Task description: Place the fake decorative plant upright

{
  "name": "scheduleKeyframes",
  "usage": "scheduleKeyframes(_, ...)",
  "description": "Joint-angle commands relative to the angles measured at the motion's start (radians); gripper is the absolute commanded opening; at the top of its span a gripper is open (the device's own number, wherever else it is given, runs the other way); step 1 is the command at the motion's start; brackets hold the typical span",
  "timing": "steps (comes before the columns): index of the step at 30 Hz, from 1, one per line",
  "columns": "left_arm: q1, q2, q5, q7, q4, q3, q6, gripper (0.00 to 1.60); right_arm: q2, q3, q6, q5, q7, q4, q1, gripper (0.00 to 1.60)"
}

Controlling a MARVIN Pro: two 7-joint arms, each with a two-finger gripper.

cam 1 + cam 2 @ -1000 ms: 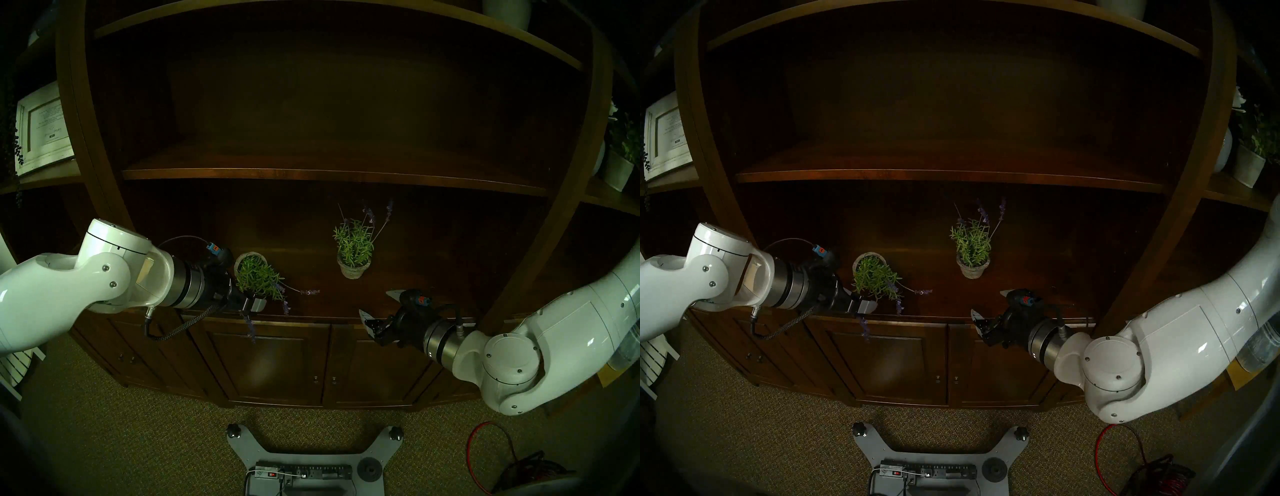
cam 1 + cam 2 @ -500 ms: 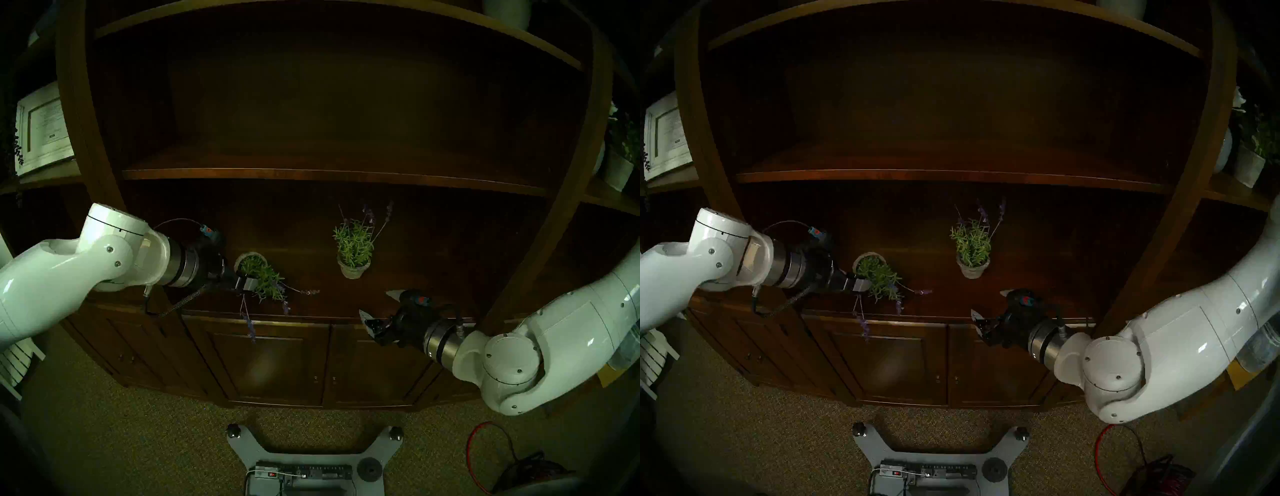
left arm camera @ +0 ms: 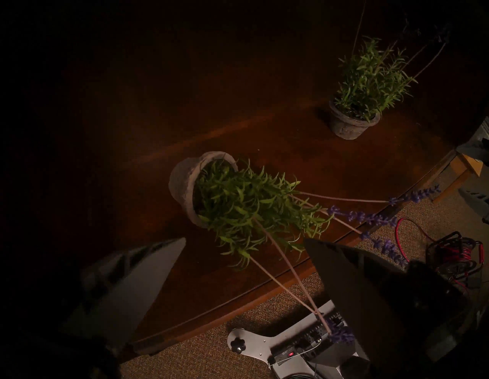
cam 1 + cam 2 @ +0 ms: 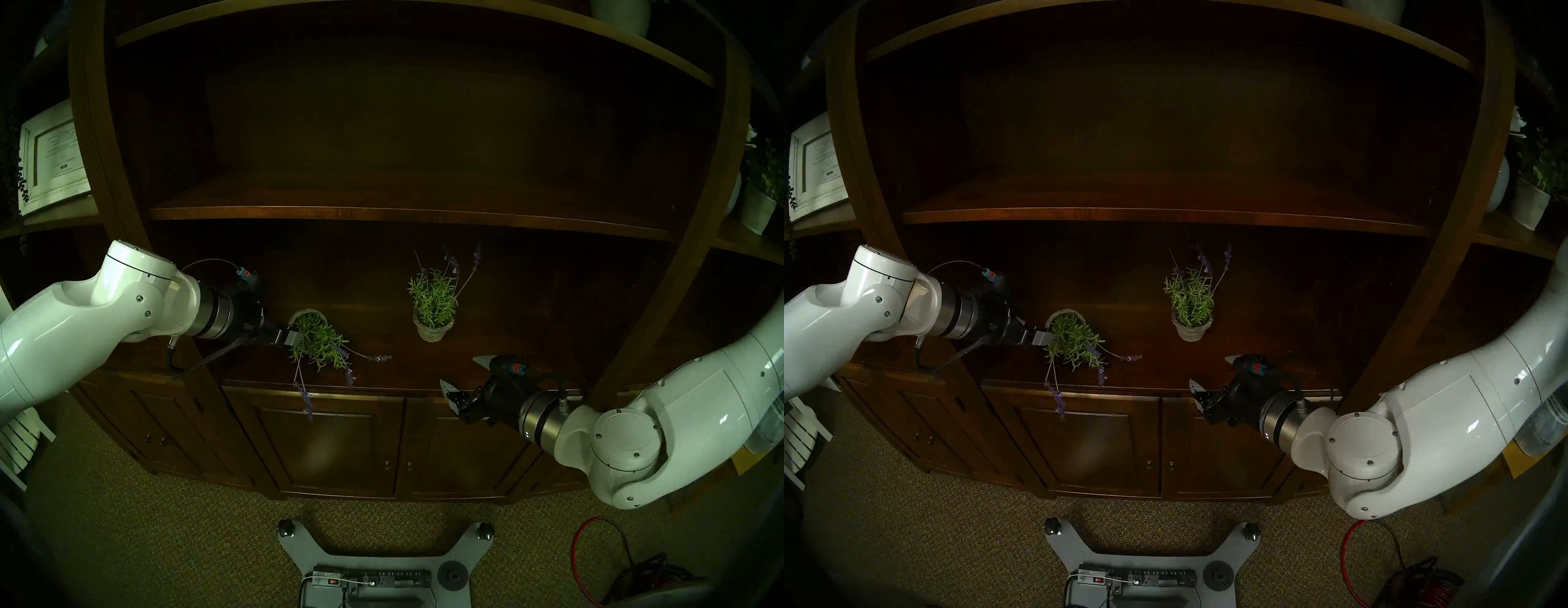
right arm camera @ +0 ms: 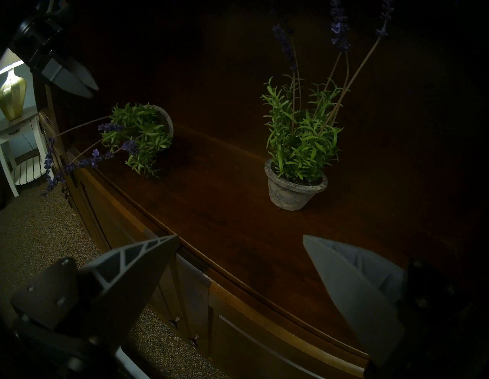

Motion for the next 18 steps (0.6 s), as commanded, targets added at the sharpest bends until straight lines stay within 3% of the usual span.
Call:
scheduleKeyframes(1,-0.032,-0.013,0.078,-0.061,0.009,-0.007,-0.031,1.60,-0.002,0.015,-0.009,-0.010,0.002,0.001,0.014,1.60)
scheduleKeyframes(18,-0.041,-0.073,0.198,-0.095,0.080,0.020,-0.050,1.60,-0.002,0.015,-0.009,-0.010,0.002,0.001,0.014,1.60)
